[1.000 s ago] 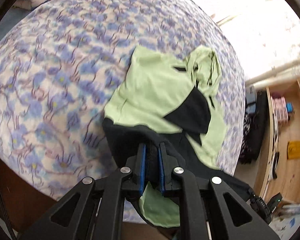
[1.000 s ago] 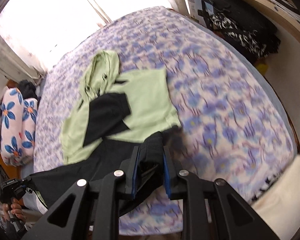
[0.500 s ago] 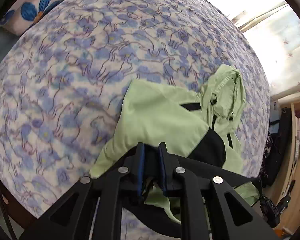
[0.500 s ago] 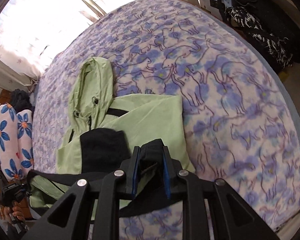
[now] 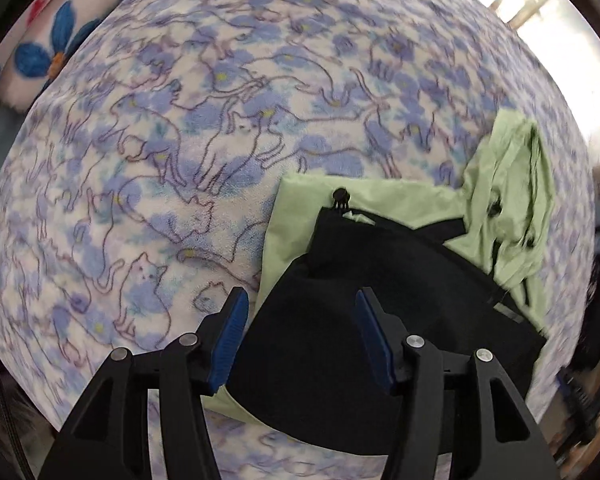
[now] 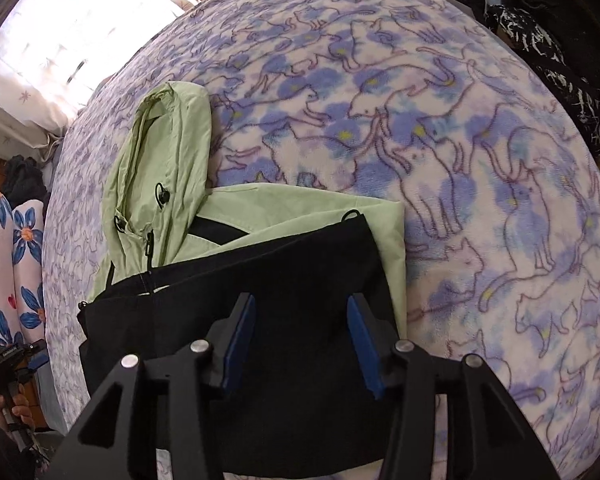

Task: Fold large clothes
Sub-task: 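Lift the hem with both grippers and fold it over toward the hood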

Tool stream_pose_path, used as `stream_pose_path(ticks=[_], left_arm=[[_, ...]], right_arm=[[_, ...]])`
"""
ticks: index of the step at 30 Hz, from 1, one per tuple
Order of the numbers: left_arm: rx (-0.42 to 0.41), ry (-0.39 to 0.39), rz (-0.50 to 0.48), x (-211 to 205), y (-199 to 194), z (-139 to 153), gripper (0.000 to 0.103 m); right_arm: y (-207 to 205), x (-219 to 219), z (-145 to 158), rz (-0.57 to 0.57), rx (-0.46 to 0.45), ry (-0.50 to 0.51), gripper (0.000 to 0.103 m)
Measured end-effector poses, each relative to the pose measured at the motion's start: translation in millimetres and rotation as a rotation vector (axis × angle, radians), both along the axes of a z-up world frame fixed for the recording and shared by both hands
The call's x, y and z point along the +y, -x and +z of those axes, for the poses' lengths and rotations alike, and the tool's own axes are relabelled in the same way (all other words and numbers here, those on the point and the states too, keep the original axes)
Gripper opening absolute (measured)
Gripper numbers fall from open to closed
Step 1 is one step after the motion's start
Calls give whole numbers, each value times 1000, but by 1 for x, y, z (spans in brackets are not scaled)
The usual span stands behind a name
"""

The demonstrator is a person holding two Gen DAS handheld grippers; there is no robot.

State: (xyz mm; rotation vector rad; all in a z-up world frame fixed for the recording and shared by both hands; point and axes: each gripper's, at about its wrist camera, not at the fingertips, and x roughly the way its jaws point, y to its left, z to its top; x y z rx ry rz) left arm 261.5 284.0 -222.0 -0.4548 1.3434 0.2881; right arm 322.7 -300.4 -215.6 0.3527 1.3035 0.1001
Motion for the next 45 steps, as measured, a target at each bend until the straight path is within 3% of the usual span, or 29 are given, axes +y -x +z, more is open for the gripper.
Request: stream_pose_path(ticks=[7, 16, 19, 21, 23, 27, 30, 31, 32, 33, 35, 40, 45], left_arm=[[18, -61, -219, -20, -28, -47, 54], [28, -56, -349, -35, -69, -96, 54], [9, -75, -388, -46, -73, -101, 42], [-3, -108, -404, -51, -74, -103, 20], [-14, -129, -404, -52, -76, -101, 8], [-61, -130, -344, -39, -80, -84, 4], [-108, -82, -291, -24, -81, -69, 4], [-112, -83, -288, -23, -81, -66, 4], [-110, -99, -294, -24, -81, -65, 4], [-107, -117, -300, -25, -80, -64, 4], [-112, -136, -296, -24, -79, -60, 3], [-149, -122, -231, -21, -88, -56, 3], [-106, -160, -208, -26, -103, -83, 4]], right_arm=[[5, -8, -21, 0, 25, 39, 49], [-2, -11, -43, 22, -6, 96, 50], [-12, -12, -51, 31, -17, 110, 50], [-20, -11, -59, 48, -14, 119, 50], [-26, -9, -68, 70, -5, 126, 51], [-38, -1, -88, 113, 11, 182, 51], [-42, 2, -96, 107, 5, 192, 51], [-43, 3, -97, 107, 1, 193, 45], [-43, 6, -97, 118, -9, 187, 27], [-44, 9, -95, 129, -14, 202, 17], [-45, 13, -86, 129, -43, 229, 9], [-55, 14, -53, 80, -168, 203, 8], [-75, 26, -78, 76, -113, 270, 9]])
